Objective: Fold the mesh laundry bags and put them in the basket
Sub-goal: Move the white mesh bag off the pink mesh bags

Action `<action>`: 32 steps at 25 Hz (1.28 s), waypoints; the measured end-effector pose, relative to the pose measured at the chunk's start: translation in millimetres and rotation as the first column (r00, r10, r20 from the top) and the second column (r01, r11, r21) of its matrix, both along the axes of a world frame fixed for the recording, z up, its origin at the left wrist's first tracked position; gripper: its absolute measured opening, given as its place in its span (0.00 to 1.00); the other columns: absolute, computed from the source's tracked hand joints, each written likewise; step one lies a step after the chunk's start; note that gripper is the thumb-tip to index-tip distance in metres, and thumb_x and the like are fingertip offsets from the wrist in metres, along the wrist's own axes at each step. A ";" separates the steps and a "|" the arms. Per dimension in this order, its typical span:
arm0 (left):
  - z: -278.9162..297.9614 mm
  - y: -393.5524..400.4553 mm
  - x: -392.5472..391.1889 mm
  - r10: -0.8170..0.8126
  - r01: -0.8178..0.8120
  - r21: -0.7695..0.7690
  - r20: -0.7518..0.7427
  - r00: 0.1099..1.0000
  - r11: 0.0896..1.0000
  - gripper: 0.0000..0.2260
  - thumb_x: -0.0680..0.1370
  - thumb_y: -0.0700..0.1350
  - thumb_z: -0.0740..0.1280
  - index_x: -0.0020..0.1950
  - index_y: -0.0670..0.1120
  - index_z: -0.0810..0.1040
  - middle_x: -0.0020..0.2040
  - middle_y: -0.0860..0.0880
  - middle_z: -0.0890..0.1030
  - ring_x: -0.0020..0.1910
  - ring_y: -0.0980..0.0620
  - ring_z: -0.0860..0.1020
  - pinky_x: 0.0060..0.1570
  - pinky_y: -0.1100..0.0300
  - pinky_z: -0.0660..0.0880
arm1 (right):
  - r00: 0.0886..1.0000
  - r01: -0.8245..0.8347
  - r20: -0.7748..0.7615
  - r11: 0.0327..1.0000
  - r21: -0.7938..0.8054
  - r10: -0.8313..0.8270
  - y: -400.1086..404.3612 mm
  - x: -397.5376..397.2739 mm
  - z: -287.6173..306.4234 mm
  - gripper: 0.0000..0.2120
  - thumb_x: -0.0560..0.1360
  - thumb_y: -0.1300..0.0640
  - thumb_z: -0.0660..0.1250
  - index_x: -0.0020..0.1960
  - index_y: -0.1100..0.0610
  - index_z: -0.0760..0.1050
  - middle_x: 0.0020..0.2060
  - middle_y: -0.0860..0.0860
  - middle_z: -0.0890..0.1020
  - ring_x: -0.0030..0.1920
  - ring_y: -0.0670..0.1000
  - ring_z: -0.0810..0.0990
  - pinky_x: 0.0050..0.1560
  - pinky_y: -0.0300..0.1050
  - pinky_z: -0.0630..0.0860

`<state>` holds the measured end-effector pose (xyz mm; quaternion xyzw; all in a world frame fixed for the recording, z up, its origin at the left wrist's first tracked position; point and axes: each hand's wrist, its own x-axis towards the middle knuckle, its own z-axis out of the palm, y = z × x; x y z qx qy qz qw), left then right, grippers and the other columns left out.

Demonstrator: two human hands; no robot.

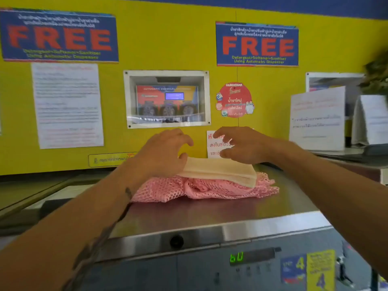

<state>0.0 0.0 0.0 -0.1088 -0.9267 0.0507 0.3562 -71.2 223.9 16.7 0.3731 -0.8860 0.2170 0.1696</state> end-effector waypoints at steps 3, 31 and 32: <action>10.3 -11.2 -49.0 0.035 -0.035 0.020 0.013 0.999 0.999 0.14 0.76 0.48 0.62 0.61 0.53 0.77 0.57 0.52 0.79 0.57 0.48 0.76 0.58 0.49 0.73 | 0.998 -0.050 0.035 0.995 0.092 0.047 -27.7 -56.8 3.4 0.27 0.77 0.53 0.66 0.74 0.48 0.65 0.68 0.52 0.72 0.65 0.53 0.73 0.61 0.46 0.72; 9.3 31.7 -70.9 -0.218 0.107 0.201 0.691 0.689 0.974 0.26 0.73 0.67 0.63 0.69 0.61 0.68 0.66 0.57 0.71 0.64 0.56 0.70 0.67 0.54 0.68 | 0.861 0.390 0.140 0.811 0.436 -0.489 103.5 -113.6 2.5 0.20 0.76 0.59 0.65 0.66 0.46 0.73 0.68 0.50 0.73 0.65 0.53 0.72 0.60 0.43 0.67; -0.3 30.6 -71.3 -0.174 0.113 0.133 0.725 0.666 0.985 0.29 0.71 0.69 0.63 0.71 0.62 0.66 0.69 0.57 0.70 0.66 0.55 0.69 0.68 0.54 0.66 | 0.858 0.427 0.114 0.818 0.385 -0.501 100.8 -105.9 -6.7 0.19 0.77 0.55 0.65 0.67 0.46 0.73 0.67 0.51 0.74 0.66 0.53 0.72 0.60 0.42 0.66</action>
